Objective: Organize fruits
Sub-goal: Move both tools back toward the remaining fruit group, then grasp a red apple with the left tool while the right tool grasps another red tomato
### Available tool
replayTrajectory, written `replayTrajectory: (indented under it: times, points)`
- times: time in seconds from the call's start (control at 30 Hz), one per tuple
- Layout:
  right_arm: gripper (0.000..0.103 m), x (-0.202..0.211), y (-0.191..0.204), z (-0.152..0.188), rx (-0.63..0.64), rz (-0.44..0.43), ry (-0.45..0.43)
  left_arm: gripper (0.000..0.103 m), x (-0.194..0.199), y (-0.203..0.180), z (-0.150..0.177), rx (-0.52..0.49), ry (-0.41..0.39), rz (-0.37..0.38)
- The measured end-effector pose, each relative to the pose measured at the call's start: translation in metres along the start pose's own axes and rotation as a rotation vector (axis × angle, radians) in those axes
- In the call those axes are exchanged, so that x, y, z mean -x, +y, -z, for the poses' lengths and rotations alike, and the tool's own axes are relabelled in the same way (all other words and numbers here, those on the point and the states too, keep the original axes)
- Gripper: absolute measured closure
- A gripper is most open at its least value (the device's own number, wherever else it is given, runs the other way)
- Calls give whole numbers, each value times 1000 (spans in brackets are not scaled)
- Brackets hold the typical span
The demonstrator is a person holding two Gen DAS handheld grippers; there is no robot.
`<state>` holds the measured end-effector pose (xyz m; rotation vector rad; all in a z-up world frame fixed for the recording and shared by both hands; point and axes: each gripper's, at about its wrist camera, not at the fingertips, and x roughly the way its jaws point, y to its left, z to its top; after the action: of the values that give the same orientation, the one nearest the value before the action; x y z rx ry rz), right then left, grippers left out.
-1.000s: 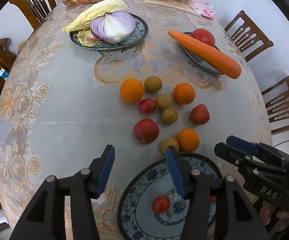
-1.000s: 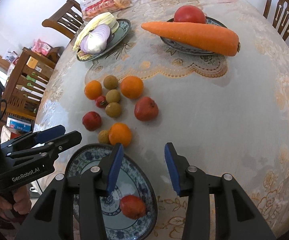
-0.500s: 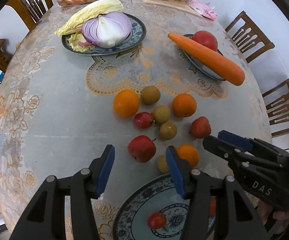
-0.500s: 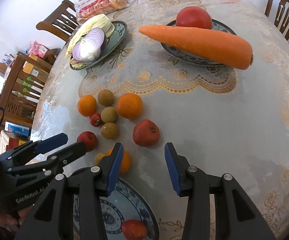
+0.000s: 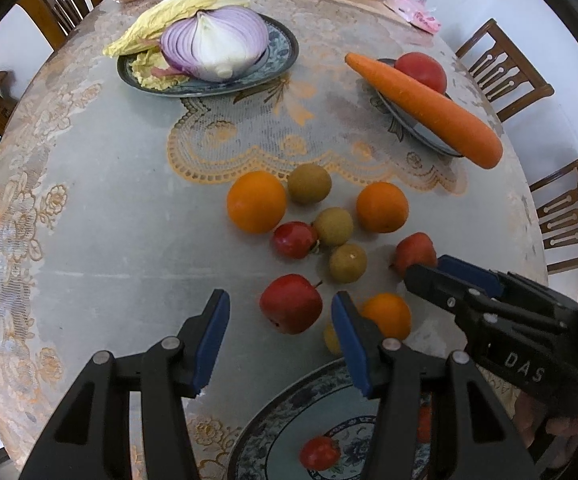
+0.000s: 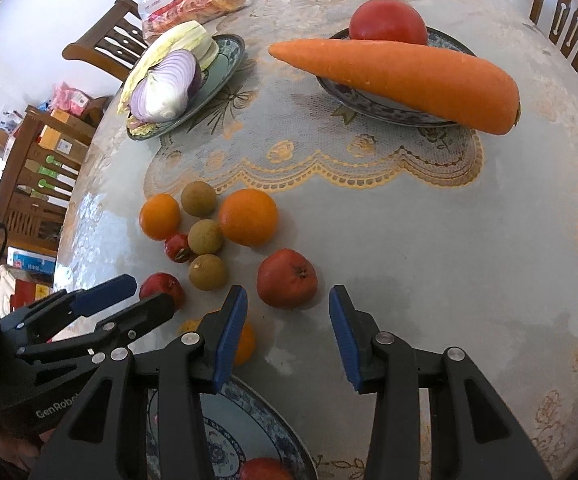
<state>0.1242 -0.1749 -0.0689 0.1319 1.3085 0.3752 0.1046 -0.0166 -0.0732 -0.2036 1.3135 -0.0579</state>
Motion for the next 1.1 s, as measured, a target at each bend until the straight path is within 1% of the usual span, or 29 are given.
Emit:
replayTrajectory:
  times: [0.13, 0.3, 0.5, 0.73, 1.1]
  points:
    - [59, -3, 0, -2, 2, 2, -3, 48, -2, 2, 0, -2, 6, 15]
    - [59, -6, 0, -2, 5, 2, 2, 59, -5, 2, -1, -2, 16, 35]
    - [61, -7, 0, -3, 10, 5, 0, 67, -9, 2, -1, 0, 28, 49]
    - [69, -8, 2, -1, 31, 26, -13, 69, -10, 2, 0, -3, 24, 52]
    - [69, -3, 1, 3, 28, 28, -23, 69, 2, 0, 3, -18, -6, 49]
